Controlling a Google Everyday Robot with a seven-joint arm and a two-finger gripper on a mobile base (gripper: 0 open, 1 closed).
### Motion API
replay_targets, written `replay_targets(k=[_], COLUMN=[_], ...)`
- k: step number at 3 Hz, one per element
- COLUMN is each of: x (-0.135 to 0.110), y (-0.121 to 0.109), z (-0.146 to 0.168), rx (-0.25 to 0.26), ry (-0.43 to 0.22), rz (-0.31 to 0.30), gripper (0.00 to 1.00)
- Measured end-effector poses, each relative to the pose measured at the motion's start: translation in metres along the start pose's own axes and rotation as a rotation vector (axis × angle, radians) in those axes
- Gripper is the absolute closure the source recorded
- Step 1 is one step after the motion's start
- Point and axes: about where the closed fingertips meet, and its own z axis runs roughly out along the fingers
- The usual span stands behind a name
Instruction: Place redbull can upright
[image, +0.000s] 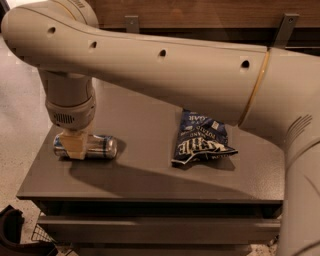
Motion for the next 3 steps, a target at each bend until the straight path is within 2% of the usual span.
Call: replay_targets(k=[1, 2, 3], x=[0.0, -0.002, -0.001], y=[-0.001, -0.006, -0.013], z=[-0.001, -0.007, -0.018], rx=[0.003, 0.012, 0.02], ry=[-0.004, -0.023, -0.11], rz=[-0.003, -0.017, -0.034], gripper=[1.0, 1.0, 1.0])
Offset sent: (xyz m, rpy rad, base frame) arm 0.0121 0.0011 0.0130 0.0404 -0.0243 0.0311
